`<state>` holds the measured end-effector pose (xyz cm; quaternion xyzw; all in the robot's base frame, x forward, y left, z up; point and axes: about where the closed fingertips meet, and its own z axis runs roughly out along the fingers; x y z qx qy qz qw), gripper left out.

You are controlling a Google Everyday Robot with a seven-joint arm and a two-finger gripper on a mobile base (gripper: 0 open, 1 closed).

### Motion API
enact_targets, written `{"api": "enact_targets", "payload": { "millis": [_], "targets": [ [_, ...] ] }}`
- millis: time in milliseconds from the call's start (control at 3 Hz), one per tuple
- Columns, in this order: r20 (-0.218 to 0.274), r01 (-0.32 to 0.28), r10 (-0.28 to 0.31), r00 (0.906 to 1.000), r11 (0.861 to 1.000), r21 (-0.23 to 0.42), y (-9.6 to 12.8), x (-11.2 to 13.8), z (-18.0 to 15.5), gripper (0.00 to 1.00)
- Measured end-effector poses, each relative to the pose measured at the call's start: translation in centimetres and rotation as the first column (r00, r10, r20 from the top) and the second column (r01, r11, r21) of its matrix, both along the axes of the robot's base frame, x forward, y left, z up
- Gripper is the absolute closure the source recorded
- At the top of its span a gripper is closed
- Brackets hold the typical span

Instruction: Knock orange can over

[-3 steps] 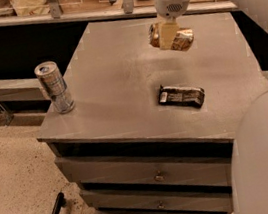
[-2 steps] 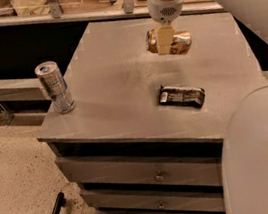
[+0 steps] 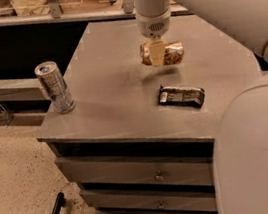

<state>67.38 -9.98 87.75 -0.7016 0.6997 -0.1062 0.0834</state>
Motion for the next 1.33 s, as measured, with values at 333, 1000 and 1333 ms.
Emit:
{"api": "enact_targets", "payload": {
  "millis": [333,1000,1333],
  "targets": [
    [-0.029,-0.003,0.003,0.9996,1.0,-0.007,0.7,-0.2,-1.1,0.14],
    [-0.091,0.037,-0.015,0.9958,0.971,0.238,-0.4,0.6,0.0,0.0],
    [-0.077,0.095,-0.067,0.9948,0.886,0.453,-2.3,1.3,2.3,0.0]
  ]
}}
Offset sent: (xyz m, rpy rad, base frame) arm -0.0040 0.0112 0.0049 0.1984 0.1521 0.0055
